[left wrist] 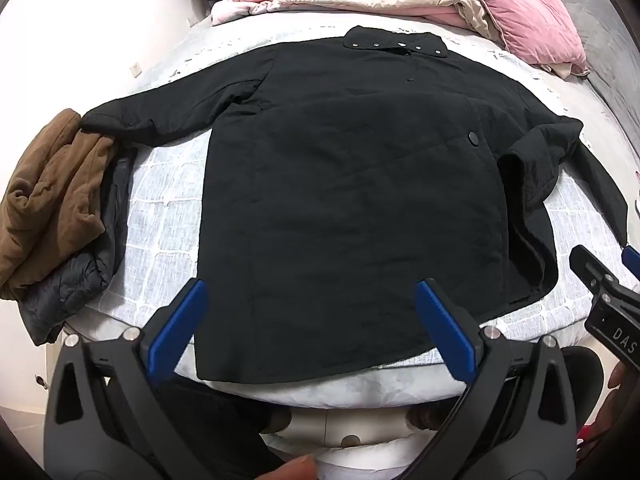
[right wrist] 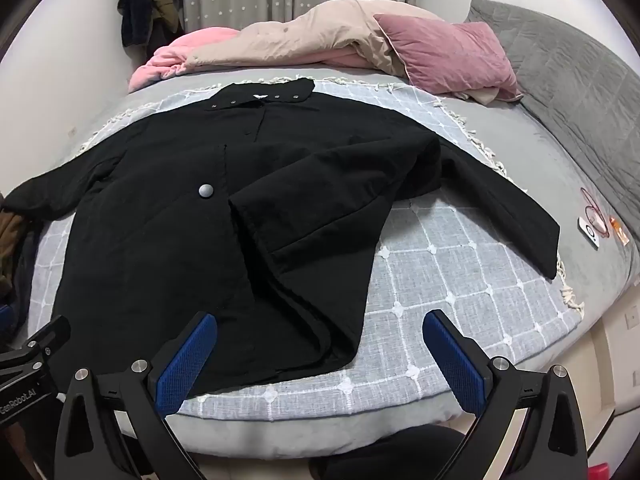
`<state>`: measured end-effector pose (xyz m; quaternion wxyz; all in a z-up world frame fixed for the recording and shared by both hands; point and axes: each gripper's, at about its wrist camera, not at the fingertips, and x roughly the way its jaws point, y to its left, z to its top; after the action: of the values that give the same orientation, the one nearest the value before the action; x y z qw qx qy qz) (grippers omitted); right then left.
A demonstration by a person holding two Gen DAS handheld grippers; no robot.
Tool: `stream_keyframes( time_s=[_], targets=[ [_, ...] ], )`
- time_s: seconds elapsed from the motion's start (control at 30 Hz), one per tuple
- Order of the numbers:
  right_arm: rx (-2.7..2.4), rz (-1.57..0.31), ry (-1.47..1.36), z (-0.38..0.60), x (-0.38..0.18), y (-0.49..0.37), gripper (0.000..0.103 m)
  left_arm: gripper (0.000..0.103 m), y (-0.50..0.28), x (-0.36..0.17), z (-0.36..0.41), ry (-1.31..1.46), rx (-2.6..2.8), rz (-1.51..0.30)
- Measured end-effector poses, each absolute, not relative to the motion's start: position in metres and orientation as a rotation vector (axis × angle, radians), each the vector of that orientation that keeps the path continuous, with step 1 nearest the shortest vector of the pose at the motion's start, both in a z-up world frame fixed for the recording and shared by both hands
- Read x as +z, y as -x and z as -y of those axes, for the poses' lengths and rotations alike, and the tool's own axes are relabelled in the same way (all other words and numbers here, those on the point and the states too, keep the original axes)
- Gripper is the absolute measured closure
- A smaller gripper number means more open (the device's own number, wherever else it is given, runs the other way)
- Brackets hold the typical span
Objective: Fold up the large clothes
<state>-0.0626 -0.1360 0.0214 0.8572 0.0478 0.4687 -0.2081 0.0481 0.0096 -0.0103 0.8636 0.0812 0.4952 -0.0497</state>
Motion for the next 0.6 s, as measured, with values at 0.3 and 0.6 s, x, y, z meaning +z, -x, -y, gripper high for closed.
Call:
stream_keyframes(
  time_s=[0.3, 0.6],
  targets=[
    [-0.424, -0.986, -0.107, 0.133, 0.0204, 0.0609, 0.0, 0.001, -0.0474, -0.0101, -0.011, -0.168, -0.099, -1.034],
    [-0.437, -0.979, -0.107, 0.1348, 0.0211, 0.0602, 0.0, 0.001, -0.048, -0.0098, -0.0117, -0.171, -0.102, -1.036]
  ],
)
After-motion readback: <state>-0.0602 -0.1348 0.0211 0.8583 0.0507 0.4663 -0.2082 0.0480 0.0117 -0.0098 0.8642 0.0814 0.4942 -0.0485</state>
